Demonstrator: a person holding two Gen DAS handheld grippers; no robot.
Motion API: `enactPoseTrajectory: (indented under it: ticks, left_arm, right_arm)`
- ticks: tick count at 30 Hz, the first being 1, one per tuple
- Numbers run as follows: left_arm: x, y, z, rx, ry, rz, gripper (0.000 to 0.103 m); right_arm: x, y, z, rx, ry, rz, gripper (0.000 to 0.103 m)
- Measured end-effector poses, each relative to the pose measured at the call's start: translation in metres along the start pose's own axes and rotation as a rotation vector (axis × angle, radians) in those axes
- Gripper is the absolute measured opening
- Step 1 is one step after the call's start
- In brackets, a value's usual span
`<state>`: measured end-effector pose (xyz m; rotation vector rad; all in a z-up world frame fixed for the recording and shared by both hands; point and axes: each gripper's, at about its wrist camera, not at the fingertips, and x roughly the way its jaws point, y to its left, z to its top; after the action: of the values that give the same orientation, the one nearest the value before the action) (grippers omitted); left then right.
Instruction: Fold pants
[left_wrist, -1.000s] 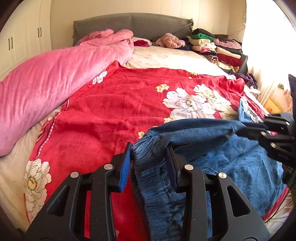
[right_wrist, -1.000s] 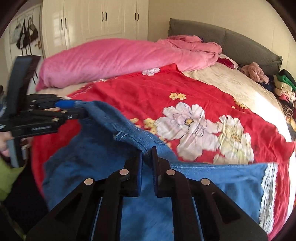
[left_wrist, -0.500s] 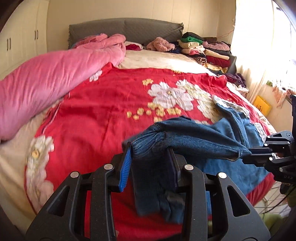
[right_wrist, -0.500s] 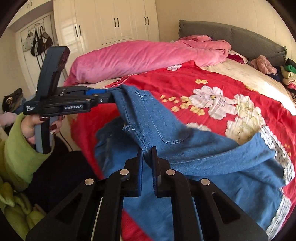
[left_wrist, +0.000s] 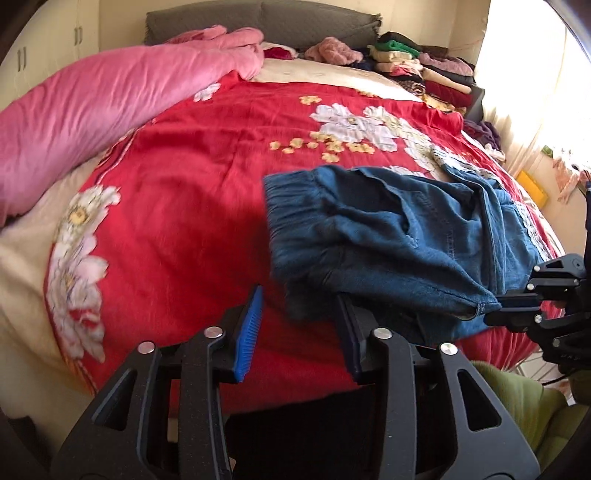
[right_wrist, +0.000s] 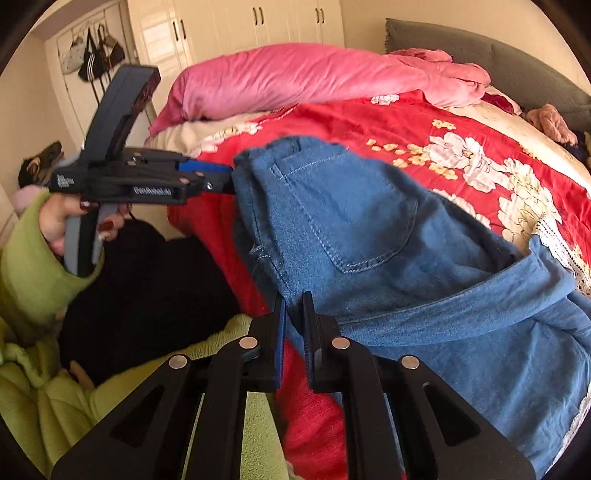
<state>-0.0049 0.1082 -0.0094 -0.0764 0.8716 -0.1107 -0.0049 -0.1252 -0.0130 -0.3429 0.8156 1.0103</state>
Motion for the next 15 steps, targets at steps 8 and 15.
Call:
enactPoseTrajectory:
  ticks: [8,15]
  left_arm:
    - [-0.034,-0.014,0.011,-0.021,-0.071,-0.031,0.034]
    - [0.009,-0.058,0.014,0.096,0.026,-0.039,0.034]
  right_arm:
    - [0.012,0.000,-0.004,0.015,0.032,0.014,0.008]
    - [0.000,-0.005,-0.008,0.050,0.032,0.044,0.017]
